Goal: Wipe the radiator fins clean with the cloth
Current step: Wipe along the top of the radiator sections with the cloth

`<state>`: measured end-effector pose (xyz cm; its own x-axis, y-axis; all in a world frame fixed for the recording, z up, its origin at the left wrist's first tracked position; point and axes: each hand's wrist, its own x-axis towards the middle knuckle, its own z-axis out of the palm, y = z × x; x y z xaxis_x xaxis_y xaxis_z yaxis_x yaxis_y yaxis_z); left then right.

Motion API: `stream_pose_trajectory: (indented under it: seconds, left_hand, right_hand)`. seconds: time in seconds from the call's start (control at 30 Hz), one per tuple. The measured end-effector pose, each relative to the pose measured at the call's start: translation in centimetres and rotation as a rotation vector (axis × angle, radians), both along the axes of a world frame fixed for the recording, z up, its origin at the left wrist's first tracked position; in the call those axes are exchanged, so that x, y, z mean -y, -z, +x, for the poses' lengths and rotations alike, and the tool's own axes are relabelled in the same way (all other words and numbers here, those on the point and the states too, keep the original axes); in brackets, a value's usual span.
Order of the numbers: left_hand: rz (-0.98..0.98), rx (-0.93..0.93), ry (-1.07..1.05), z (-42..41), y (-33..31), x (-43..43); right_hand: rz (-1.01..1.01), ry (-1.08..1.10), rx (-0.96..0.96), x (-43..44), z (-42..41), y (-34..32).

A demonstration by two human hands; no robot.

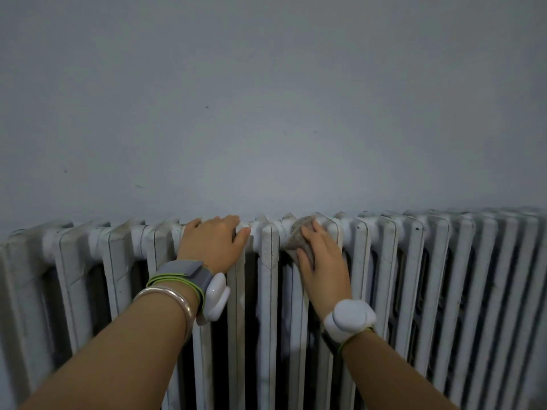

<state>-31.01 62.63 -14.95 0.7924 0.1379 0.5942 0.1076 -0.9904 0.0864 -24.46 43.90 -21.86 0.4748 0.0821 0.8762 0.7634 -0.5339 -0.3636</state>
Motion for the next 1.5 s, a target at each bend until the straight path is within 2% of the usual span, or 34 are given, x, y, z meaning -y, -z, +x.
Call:
stream_pose_trajectory:
  seconds: [0.2,0.43,0.53,0.7,0.8,0.93,1.03,1.13,1.2,1.33,1.5]
  left_hand:
    - [-0.002,0.003,-0.007,0.2,0.1,-0.1]
    - [-0.001,0.035,0.010,0.6,0.3,-0.4]
    - [0.000,0.056,0.011,0.6,0.5,-0.4]
    - [0.030,0.106,0.004,0.6,0.8,-0.4]
    - [0.029,0.143,0.012,0.7,0.8,-0.3]
    - [0.048,0.141,0.009,0.9,1.0,-0.6]
    - [0.039,0.117,0.014,0.8,1.0,-0.6]
    - [0.041,0.097,0.016,0.7,0.9,-0.6]
    - [0.032,0.092,0.017,0.6,0.9,-0.6]
    - [0.009,0.081,0.018,0.6,0.9,-0.5]
    - [0.007,0.062,0.003,0.4,0.8,-0.4]
  right_hand:
    - [-0.054,-0.035,-0.154,0.8,-0.7,3.6]
    - [-0.088,-0.125,-0.212,2.3,-1.1,7.3]
    - [-0.043,-0.118,-0.175,2.7,-1.1,5.6]
    - [0.036,-0.120,-0.026,2.2,-1.4,-1.8]
    - [-0.007,-0.032,0.027,1.1,0.2,-6.0]
    - [-0.128,0.069,-0.096,-0.9,3.5,-9.8]
    - [-0.345,0.142,-0.201,-2.5,5.0,-11.4]
    - [-0.540,0.189,-0.459,-3.6,5.6,-11.7]
    - [-0.582,0.184,-0.559,-4.0,5.6,-11.7]
    - [-0.634,0.169,-0.544,-3.9,5.0,-11.9]
    - [-0.596,0.130,-0.519,-2.9,4.4,-11.6]
